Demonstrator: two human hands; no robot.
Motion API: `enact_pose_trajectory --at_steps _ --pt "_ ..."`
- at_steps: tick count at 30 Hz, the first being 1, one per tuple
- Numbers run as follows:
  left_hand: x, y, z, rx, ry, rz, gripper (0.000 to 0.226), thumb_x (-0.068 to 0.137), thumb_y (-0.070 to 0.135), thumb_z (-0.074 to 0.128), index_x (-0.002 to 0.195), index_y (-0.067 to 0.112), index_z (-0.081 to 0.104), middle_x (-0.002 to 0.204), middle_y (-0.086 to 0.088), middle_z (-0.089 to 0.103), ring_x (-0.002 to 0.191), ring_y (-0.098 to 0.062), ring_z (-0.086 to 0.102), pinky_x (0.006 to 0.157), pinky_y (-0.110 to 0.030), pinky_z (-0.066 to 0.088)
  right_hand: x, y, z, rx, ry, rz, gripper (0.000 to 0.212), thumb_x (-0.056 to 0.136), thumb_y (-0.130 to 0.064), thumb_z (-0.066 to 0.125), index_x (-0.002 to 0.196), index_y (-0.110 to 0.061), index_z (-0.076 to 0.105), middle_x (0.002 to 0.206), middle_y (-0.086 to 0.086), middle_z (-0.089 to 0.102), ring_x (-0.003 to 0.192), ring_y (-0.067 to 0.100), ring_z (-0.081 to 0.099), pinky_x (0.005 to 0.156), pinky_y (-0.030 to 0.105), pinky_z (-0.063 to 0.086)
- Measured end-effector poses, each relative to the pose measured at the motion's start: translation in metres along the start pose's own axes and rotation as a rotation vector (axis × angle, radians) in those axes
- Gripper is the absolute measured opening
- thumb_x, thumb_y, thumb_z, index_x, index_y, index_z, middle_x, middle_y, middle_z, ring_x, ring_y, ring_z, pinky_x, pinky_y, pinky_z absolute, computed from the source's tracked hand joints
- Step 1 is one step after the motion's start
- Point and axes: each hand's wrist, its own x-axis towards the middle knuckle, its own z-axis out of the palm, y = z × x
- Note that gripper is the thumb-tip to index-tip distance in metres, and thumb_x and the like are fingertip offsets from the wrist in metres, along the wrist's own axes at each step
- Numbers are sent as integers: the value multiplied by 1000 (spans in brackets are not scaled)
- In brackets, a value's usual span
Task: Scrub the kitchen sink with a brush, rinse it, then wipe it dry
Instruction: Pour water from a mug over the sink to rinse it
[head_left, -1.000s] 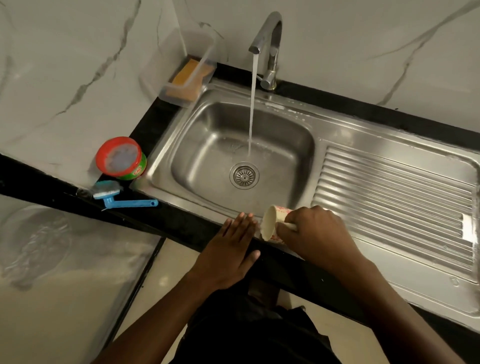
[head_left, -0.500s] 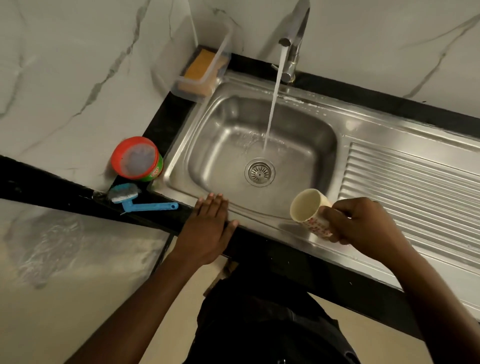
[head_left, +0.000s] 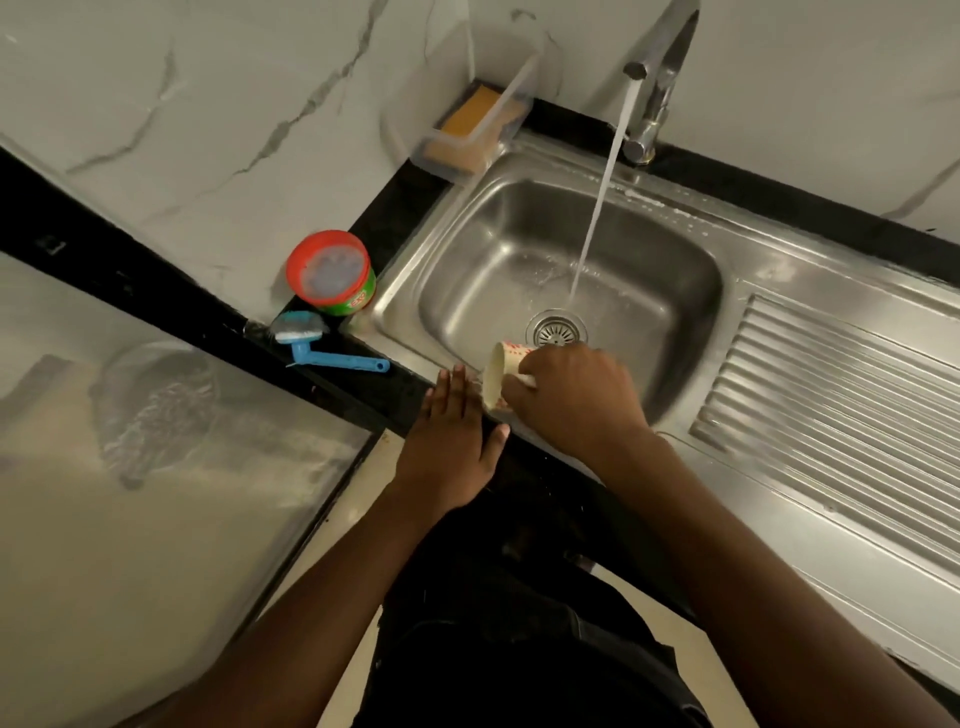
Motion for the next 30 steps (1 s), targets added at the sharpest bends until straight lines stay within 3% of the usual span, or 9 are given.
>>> enact_pose_trajectory --at_steps 3,7,9,14,18,24,27,30 --pt "3 -1 -3 5 -2 12 86 105 61 26 165 4 4 173 -20 1 161 -33 -6 131 -47 5 8 10 6 117 21 29 35 96 -46 54 92 -19 76 88 8 71 80 30 68 66 34 48" --pt "5 -9 -6 60 -93 275 81 106 61 18 166 10 0 174 -12 -6 160 -25 -13 131 -45 3 12 41 7 526 -53 201 33 98 -43 59 83 -18 75 71 0 76 64 20 76 69 46 64" --pt "8 -18 -11 97 -111 291 79 107 61 16 166 13 -4 174 -9 -10 160 -23 -15 131 -43 1 11 55 4 656 -75 301 29 100 -35 63 83 -15 76 70 0 77 60 18 76 69 48 66" --pt "17 -36 -30 159 -79 87 83 106 63 16 165 5 8 173 -18 0 161 -33 -4 131 -48 3 23 62 1 272 -65 291 33 95 -47 57 87 -22 78 67 -4 75 65 17 73 73 41 62" --pt "26 -46 -45 286 -114 -30 87 105 64 13 164 0 10 171 -25 8 160 -39 5 130 -53 1 41 21 0 40 -13 136 35 95 -47 53 94 -20 76 88 7 73 78 29 67 70 34 54" --pt "49 -61 -54 321 -114 -57 96 96 67 12 160 -4 24 167 -27 24 157 -40 20 130 -52 4 74 -48 12 -62 23 -51 38 96 -48 49 94 -19 74 85 7 70 71 26 59 66 33 46" --pt "50 -57 -56 303 -117 -31 95 97 66 16 158 -6 28 164 -29 29 155 -41 24 129 -52 8 77 -43 11 -26 8 -26 38 95 -49 51 93 -21 75 86 7 71 73 27 61 67 33 46" --pt "41 -38 -57 226 -146 120 86 103 61 20 159 -4 26 165 -27 29 155 -39 24 130 -51 10 73 -12 6 68 -56 75 37 92 -53 53 87 -24 75 86 4 71 80 28 67 69 33 49"
